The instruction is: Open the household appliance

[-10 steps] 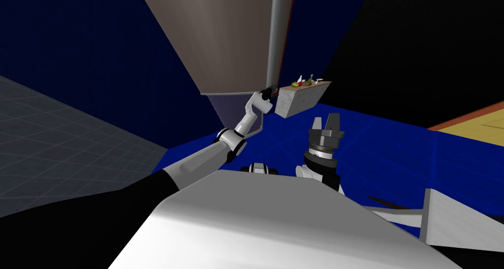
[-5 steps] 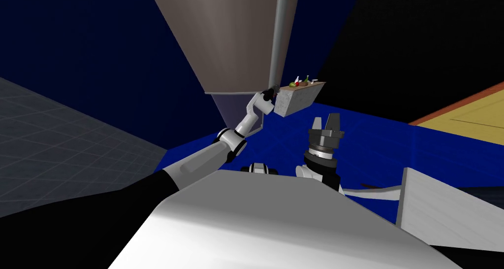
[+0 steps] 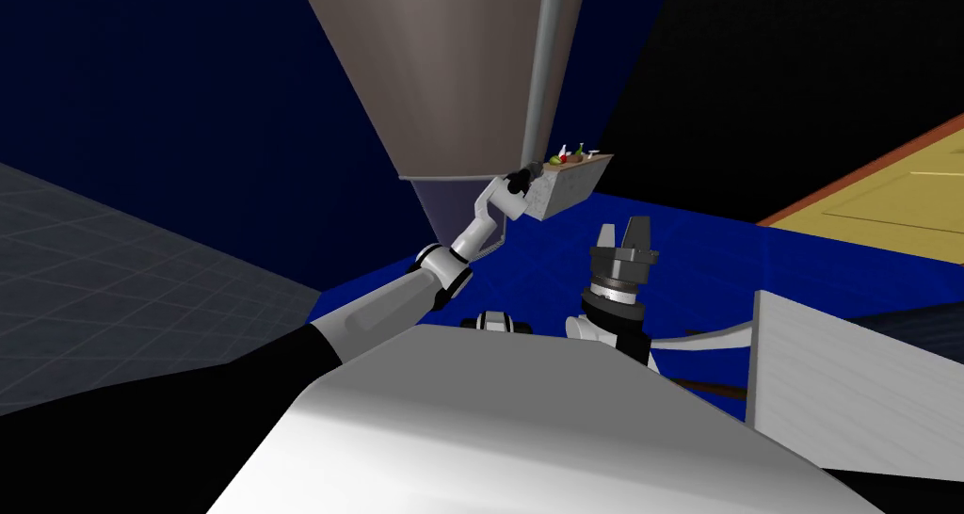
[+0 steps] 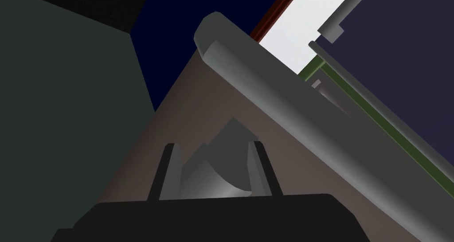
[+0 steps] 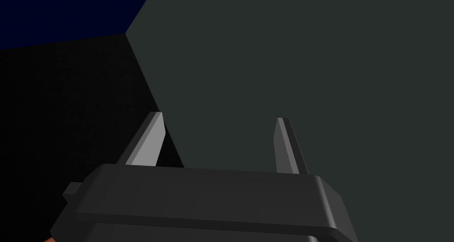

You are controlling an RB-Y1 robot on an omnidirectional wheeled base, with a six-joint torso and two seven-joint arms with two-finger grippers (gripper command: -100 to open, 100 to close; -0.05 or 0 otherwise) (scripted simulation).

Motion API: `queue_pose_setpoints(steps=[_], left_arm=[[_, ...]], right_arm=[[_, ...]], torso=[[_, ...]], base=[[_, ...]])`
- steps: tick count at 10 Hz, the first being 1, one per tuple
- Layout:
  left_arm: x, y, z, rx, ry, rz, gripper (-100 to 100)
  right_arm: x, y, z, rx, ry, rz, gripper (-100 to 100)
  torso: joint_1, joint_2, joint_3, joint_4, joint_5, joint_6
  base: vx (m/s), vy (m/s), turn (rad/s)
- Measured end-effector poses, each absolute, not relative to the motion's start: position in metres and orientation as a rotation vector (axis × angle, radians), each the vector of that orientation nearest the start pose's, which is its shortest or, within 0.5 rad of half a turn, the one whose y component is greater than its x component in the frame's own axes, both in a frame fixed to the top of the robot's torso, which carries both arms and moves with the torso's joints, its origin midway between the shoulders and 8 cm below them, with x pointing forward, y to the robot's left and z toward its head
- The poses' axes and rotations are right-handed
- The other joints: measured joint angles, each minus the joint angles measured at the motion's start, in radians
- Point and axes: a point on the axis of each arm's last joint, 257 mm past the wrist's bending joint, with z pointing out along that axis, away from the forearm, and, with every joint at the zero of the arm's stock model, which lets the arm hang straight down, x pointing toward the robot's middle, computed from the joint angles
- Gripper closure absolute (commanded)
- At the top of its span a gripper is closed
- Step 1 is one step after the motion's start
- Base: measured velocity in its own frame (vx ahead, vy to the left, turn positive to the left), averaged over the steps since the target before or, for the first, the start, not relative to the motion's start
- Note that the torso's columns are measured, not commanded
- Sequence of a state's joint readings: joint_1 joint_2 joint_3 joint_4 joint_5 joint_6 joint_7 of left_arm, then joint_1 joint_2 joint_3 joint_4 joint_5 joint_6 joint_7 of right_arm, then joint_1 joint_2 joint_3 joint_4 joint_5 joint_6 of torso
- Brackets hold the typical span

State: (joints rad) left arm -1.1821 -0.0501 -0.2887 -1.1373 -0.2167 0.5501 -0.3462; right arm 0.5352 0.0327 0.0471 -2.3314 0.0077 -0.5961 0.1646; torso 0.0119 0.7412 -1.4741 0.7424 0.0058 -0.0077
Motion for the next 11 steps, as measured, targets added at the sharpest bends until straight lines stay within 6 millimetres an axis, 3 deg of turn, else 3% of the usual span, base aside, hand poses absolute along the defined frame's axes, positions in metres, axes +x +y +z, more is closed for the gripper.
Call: queue_pose_setpoints(steps=[7,8,11], left_arm=[[0.624,-0.17,0.117,-0.058,1.529,-0.934,100],[0.62,-0.177,0.117,-0.045,1.536,-0.949,-100],[0.612,-0.182,0.139,-0.039,1.536,-0.945,-100]], right_arm=[[0.315,-0.266,0.053,0.534,0.543,1.197,0],[0.315,-0.266,0.053,0.534,0.543,1.197,0],[0.315,-0.266,0.053,0.535,0.542,1.197,0]], torso=[[0.005,0.001,0.001,0.001,0.002,-0.002],[0.001,0.002,0.001,0.002,0.001,0.001],[-0.018,-0.01,-0.006,-0.006,-0.008,0.007]], base=[[-0.146,0.233,-0.1],[-0.057,0.095,-0.092],[0.046,-0.022,0.018]])
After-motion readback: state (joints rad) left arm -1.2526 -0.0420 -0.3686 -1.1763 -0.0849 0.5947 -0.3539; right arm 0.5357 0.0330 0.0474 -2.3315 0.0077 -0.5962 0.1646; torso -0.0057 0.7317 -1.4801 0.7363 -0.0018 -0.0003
